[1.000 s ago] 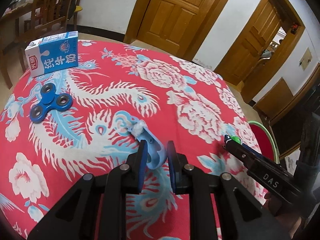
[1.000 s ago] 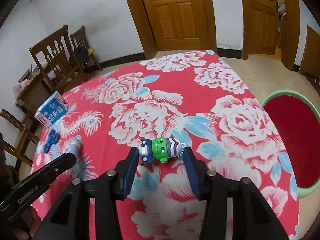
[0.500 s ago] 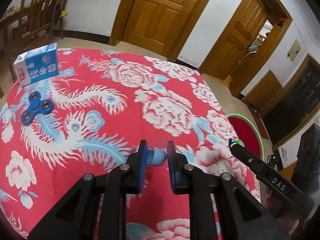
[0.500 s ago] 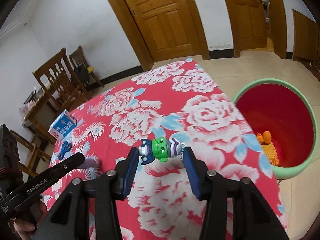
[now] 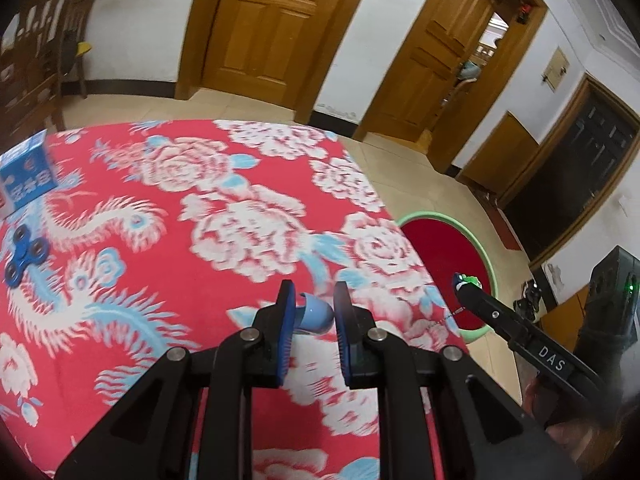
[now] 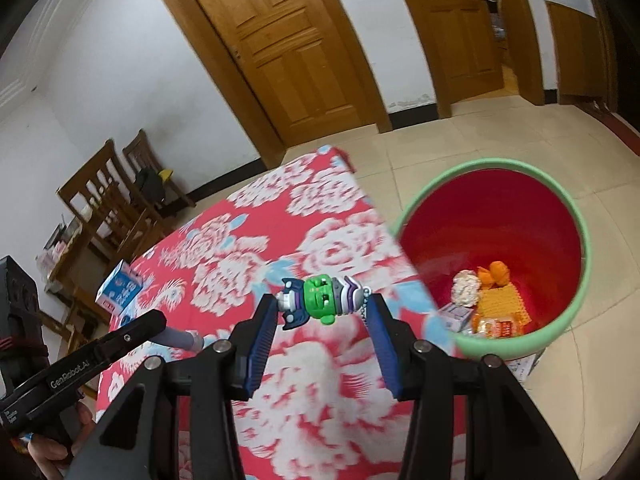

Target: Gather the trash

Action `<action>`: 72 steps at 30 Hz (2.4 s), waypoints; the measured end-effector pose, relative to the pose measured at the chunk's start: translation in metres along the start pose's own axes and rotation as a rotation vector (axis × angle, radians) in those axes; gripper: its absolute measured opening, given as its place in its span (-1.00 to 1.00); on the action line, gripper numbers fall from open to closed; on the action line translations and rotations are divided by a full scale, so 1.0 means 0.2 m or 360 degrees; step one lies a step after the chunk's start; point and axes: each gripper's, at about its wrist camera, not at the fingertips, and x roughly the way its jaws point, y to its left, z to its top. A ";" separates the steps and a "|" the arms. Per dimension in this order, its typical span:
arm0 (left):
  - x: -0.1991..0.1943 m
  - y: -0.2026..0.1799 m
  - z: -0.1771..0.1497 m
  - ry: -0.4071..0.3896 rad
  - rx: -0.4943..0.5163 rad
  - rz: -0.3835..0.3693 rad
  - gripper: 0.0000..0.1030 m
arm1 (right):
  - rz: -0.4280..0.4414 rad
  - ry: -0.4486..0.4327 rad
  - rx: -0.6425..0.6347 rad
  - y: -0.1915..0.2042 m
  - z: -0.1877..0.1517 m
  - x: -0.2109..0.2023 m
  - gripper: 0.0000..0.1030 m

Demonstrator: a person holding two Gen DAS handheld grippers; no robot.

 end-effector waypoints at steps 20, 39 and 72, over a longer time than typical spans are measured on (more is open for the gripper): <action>0.33 -0.47 0.11 0.0123 0.0222 -0.0141 -0.65 | -0.0220 -0.0027 0.0234 -0.54 0.10 0.01 -0.04; 0.59 -0.74 0.10 0.0204 0.0367 -0.0249 -0.68 | -0.0260 -0.0093 0.0290 -0.71 0.12 -0.07 0.11; 0.51 -0.66 0.04 0.0246 0.0291 -0.0106 -0.30 | -0.0204 -0.0155 0.0174 -0.52 0.06 -0.26 0.47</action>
